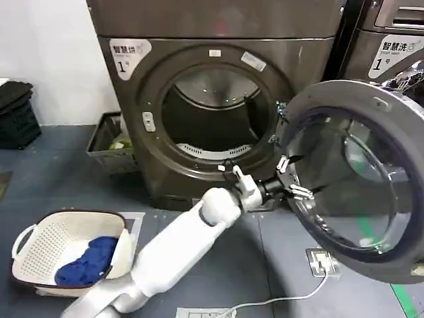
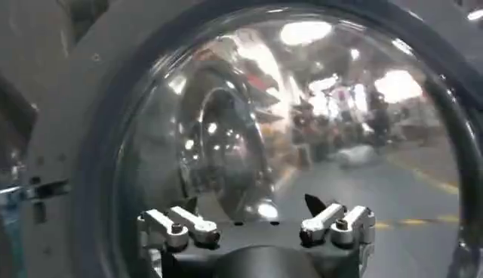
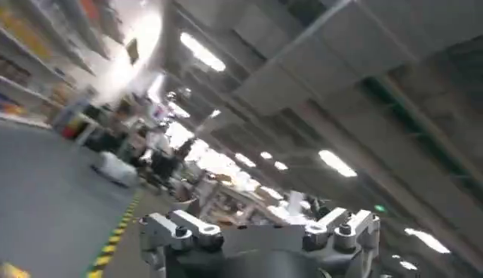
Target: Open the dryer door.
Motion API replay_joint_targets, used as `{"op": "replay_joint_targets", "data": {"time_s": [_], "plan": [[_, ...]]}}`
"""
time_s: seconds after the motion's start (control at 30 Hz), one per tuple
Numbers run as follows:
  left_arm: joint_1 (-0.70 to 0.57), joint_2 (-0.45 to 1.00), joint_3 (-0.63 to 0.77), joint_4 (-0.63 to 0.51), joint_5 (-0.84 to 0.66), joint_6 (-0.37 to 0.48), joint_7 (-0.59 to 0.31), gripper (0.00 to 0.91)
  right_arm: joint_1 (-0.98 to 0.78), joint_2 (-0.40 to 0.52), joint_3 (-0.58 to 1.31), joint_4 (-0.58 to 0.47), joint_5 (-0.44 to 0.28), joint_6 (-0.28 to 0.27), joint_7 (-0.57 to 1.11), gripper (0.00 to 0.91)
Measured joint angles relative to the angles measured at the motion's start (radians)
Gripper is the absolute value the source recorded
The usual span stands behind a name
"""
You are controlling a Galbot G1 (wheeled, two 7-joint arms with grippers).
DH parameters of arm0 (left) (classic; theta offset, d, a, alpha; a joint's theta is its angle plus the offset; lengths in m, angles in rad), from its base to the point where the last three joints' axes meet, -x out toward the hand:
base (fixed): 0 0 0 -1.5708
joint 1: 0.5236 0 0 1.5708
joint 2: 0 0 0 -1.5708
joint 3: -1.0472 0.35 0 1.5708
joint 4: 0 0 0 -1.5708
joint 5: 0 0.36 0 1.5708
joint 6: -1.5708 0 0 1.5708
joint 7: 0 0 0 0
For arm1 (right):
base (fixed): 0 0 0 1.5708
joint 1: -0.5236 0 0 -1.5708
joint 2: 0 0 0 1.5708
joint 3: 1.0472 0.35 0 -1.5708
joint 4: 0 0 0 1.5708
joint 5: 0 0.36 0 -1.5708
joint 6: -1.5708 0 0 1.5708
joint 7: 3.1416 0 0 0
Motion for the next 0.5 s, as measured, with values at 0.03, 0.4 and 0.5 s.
{"op": "replay_joint_targets", "data": {"time_s": [0.03, 0.4, 0.5], "plan": [[-0.002, -0.009, 0.001, 0.007, 0.0, 0.0, -0.007, 0.907, 0.001, 0.0, 0.005, -0.005, -0.007, 0.0, 0.002, 0.907], [-0.036, -0.06, 0.014, 0.06, -0.001, -0.004, -0.029, 0.907, 0.004, 0.0, 0.052, -0.017, 0.0, -0.012, -0.006, 0.907], [-0.037, -0.06, 0.015, 0.06, -0.002, -0.003, -0.027, 0.907, 0.006, 0.0, 0.052, -0.014, 0.001, -0.012, -0.008, 0.907]]}}
